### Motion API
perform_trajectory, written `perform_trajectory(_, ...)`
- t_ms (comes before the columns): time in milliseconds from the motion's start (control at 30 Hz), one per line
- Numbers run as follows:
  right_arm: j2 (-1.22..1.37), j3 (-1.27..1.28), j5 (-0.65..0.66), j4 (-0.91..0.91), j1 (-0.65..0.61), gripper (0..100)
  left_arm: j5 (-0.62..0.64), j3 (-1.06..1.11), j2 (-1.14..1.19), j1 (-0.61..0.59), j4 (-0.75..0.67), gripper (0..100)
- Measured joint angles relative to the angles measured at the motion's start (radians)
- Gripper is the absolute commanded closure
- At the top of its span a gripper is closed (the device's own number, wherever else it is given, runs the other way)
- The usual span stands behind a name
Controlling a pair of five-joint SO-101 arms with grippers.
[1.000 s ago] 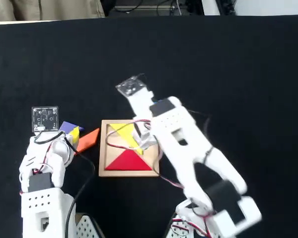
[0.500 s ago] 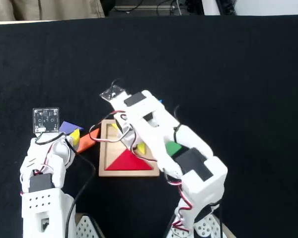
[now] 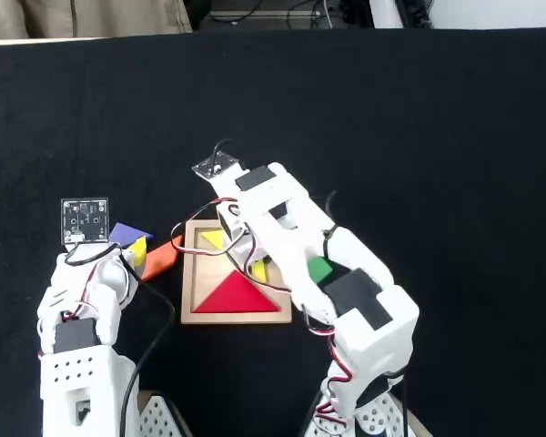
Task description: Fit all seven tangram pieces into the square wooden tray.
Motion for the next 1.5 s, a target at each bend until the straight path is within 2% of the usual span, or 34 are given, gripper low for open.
perform_trajectory(133, 0.009, -0.017, 0.0, 0.014, 0.0, 98.7, 0.0, 0.0, 0.0, 0.0, 0.0, 73)
perform_trajectory(600, 0.012, -0.31, -0.006, 0.315, -0.043, 98.7, 0.0, 0.0, 0.0, 0.0, 0.0, 73)
perform_trajectory(833, 0.012, -0.318, -0.051, 0.328, -0.13, 98.7, 0.0, 0.0, 0.0, 0.0, 0.0, 73)
perform_trajectory(1000, 0.012, -0.318, -0.051, 0.328, -0.081, 98.5, 0.0, 0.0, 0.0, 0.0, 0.0, 73)
perform_trajectory(1067, 0.012, -0.318, -0.029, 0.322, -0.049, 94.8, 0.0, 0.0, 0.0, 0.0, 0.0, 73)
perform_trajectory(1167, 0.044, -0.31, -0.009, 0.284, -0.044, 81.3, 0.0, 0.0, 0.0, 0.0, 0.0, 73)
perform_trajectory(1233, 0.077, -0.308, -0.023, 0.27, -0.044, 76.3, 0.0, 0.0, 0.0, 0.0, 0.0, 73)
perform_trajectory(1500, 0.143, -0.308, -0.037, 0.189, -0.081, 76.8, 0.0, 0.0, 0.0, 0.0, 0.0, 73)
